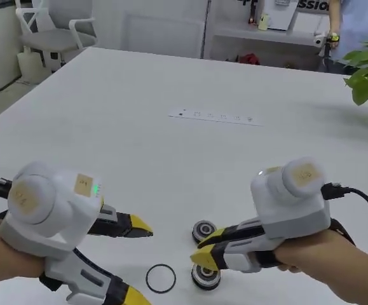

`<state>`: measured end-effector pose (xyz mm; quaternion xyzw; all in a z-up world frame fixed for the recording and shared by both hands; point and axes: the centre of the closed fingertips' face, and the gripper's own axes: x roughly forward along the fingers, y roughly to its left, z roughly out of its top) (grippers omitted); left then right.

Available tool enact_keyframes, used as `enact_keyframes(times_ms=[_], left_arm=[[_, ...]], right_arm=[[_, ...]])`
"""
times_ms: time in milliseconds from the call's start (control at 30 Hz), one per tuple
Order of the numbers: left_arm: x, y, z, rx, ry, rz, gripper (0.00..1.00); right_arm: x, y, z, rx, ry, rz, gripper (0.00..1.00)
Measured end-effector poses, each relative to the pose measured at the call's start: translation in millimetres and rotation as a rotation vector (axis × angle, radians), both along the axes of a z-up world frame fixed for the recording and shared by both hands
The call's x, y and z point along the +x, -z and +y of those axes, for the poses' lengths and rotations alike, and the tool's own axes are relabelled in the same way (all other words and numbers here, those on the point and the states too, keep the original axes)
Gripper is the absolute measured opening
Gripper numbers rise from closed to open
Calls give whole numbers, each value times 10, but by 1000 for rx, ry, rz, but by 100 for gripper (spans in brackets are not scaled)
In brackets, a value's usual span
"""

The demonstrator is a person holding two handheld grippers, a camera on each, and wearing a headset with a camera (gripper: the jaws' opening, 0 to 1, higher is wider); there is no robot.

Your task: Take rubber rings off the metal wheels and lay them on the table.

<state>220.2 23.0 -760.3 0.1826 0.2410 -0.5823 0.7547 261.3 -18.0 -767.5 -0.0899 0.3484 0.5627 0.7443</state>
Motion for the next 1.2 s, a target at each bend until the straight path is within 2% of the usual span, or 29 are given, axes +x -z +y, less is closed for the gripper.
enact_keyframes(times_ms=[333,500,633,867,1200], left_arm=[[26,-49,-48,-10,-2,1,65],[42,-51,-82,-12,2,6,65],[62,-63,-85,-19,-5,7,64],[129,-146,-120,-38,-25,-6,63],[208,-173,-289,-55,-3,-14,60]], right_arm=[[-37,-124,-225,41,-16,-31,25],[-19,-203,-308,84,-1,-55,27],[-28,-232,-353,98,4,-71,27],[-18,-184,-428,98,18,-90,27],[-95,-75,-444,117,15,-60,28]])
